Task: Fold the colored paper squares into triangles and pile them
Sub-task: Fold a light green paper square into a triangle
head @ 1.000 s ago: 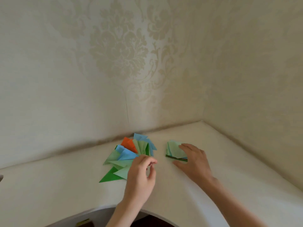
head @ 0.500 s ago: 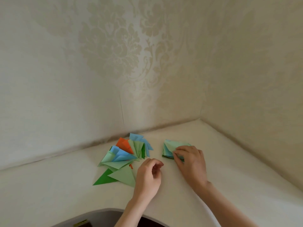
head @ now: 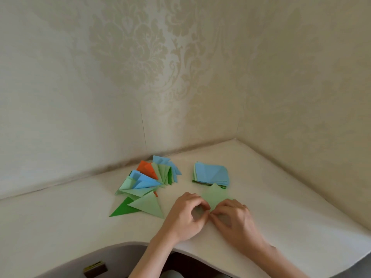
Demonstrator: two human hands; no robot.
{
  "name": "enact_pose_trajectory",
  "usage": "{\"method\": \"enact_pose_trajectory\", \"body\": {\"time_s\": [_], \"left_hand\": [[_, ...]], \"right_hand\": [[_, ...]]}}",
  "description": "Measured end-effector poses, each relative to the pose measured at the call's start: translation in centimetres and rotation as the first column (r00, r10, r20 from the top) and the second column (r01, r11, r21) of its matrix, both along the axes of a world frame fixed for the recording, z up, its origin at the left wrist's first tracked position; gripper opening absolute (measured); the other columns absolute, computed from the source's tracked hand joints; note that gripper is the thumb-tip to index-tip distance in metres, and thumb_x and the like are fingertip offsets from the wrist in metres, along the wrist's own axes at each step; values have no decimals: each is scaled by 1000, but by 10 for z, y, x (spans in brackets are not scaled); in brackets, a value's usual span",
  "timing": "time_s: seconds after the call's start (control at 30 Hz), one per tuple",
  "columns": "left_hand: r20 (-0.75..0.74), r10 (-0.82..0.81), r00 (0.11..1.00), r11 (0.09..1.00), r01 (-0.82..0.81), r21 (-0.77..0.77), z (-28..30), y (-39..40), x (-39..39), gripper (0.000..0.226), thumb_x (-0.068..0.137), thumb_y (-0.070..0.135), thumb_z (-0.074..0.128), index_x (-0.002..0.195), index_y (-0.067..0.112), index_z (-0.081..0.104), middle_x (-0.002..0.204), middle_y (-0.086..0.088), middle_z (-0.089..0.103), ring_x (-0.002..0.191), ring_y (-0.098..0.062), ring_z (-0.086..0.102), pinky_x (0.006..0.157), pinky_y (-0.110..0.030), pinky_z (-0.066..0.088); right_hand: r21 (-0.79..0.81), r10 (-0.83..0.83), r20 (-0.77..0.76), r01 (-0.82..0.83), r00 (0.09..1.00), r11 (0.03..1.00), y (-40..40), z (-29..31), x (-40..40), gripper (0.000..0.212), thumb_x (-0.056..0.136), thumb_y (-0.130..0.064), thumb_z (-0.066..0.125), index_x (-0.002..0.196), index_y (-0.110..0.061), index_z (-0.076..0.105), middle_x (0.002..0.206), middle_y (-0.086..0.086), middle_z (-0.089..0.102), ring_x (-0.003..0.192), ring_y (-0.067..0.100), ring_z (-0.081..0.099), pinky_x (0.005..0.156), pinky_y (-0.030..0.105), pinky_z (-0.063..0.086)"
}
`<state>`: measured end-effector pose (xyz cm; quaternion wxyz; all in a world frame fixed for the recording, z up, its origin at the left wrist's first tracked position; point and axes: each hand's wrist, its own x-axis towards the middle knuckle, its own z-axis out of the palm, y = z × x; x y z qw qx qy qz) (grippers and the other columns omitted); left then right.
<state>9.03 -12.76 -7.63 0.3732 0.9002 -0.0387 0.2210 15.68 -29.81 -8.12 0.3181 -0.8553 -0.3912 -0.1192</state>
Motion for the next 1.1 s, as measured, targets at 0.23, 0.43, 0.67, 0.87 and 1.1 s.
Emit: {"method": "enact_pose_trajectory", "body": {"time_s": [0.23,0.43,0.67,0.87,1.1], "left_hand": [[-41,21,999,999,-23,-41,-2,2,3,12,85,33,61,95,30,66,89,21,62,94,-1,55,84,-18,44],[-107,40,993,994,-50,-96,-5,5,5,15,85,32,61,100,35,64,96,19,63,97,-1,57,83,-20,47],[-144,29,989,996,-40,-77,-1,5,3,31,70,21,56,97,32,65,94,21,62,99,-1,55,87,-21,46],[-144,2,990,999,-7,-33,1,4,1,38,65,19,57,99,32,65,97,23,59,101,-3,52,88,-21,44],[-73,4,997,1000,-5,-2,-2,6,3,23,73,25,64,95,30,68,98,22,61,104,0,50,93,-24,41]], "right_hand": [[48,-51,-266,66,963,997,6,5,7,11,71,-42,76,73,-38,66,76,-13,60,81,4,55,64,10,40],[-71,-96,-381,75,920,995,15,12,14,30,68,-36,83,70,-38,52,75,-13,56,65,1,49,63,11,38],[-54,-45,-388,26,921,998,-1,15,20,30,67,-26,84,74,-42,60,80,-10,59,79,-2,51,66,6,37],[-97,46,-327,-82,944,992,-7,18,13,8,79,-35,75,79,-36,67,96,-12,53,85,1,50,72,8,37],[-66,55,-340,-82,939,994,-6,26,23,12,90,-30,64,79,-25,65,93,-12,58,81,-2,53,69,9,38]]}}
